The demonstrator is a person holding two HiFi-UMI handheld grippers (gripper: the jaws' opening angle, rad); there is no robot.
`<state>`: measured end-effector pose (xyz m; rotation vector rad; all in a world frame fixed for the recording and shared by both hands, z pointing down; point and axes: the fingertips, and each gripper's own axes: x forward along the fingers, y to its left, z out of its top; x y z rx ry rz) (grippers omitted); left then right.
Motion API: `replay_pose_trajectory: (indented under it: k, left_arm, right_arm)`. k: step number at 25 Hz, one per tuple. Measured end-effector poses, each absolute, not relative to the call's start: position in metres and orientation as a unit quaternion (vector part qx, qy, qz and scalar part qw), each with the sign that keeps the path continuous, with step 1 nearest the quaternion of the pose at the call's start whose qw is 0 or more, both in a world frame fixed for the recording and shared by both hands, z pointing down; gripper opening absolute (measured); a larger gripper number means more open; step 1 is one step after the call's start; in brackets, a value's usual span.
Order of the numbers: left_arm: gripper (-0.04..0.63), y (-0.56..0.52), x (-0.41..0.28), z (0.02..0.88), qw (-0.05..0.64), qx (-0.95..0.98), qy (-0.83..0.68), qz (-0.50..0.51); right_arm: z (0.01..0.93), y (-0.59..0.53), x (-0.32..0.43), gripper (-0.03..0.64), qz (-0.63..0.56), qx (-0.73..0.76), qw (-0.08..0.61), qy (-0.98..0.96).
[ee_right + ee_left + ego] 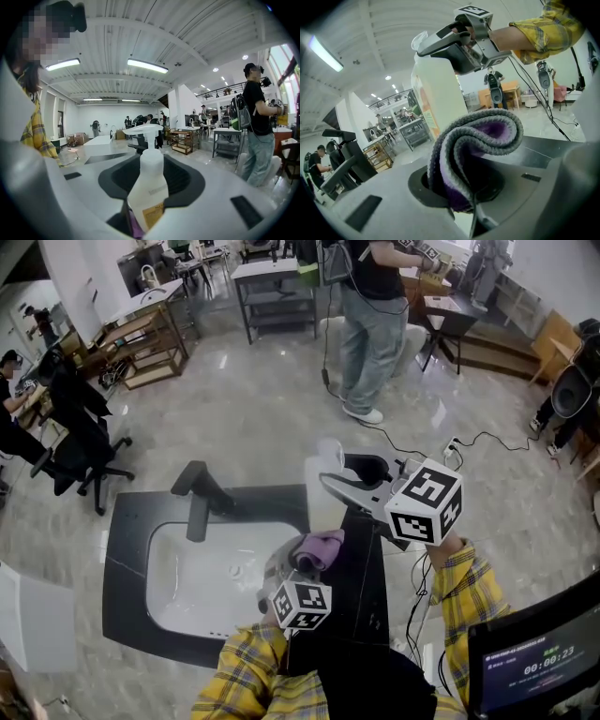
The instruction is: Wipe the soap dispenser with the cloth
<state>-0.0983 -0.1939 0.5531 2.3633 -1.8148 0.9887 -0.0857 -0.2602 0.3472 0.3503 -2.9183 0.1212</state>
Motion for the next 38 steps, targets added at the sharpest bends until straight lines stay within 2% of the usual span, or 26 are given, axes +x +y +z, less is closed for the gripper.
replay_pose_trajectory:
  k: [32,38]
  left_arm:
    - [0.072,-0.191,-0.134,0.525,0.04,0.717,-0.63,0.296]
    - [0.072,-0.173,-0.111,0.491,-0.005,0.744,-0.623,0.244]
  right_arm:
    - [0.337,-0.251,-0.073,0.143,0.083,0.184,0.082,-0.976]
    - [0.338,-0.247,-0.072,0.143,0.079,0.198,0.089,-0.973]
